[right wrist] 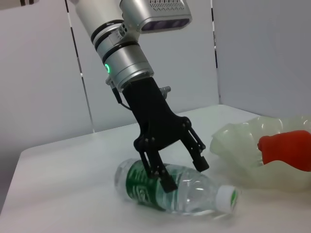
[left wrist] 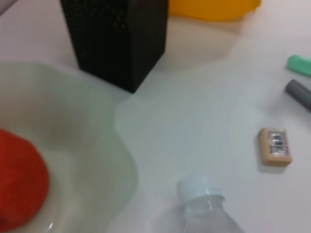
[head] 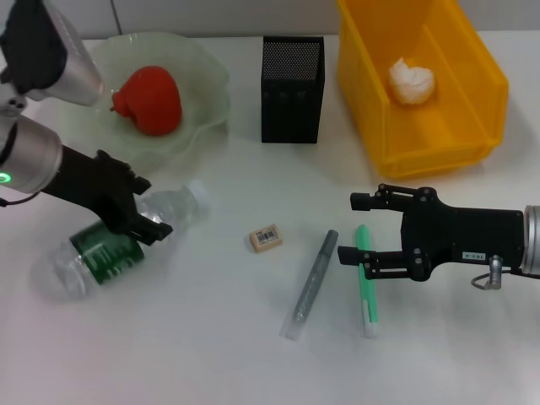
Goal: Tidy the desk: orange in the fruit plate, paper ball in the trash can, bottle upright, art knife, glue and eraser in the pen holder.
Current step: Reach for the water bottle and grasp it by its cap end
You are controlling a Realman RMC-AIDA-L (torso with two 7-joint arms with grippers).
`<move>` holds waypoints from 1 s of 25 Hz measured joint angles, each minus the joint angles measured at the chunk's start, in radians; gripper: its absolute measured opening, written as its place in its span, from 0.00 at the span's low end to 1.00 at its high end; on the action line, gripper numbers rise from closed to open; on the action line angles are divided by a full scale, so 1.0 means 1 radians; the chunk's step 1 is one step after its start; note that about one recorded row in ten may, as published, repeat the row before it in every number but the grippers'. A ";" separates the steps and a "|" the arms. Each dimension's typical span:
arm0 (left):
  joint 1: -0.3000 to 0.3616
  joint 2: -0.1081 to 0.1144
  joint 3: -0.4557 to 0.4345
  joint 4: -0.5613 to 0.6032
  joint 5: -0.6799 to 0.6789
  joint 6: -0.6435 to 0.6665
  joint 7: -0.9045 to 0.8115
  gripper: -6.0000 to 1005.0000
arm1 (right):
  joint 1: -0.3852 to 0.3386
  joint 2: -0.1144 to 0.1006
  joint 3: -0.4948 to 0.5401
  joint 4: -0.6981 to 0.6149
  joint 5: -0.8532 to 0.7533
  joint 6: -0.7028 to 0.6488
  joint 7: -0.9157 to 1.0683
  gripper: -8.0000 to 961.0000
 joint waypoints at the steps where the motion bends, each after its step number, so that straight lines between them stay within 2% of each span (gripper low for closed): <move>1: 0.000 0.000 0.000 0.000 0.000 0.000 0.000 0.82 | 0.000 0.000 0.000 0.000 0.000 0.000 0.000 0.85; 15: -0.044 -0.001 0.115 -0.102 -0.068 -0.093 0.004 0.82 | -0.003 0.000 0.000 0.000 0.000 0.000 0.000 0.85; 25: -0.049 -0.001 0.177 -0.125 -0.089 -0.147 0.011 0.82 | -0.009 0.000 0.000 0.000 0.000 -0.001 0.000 0.85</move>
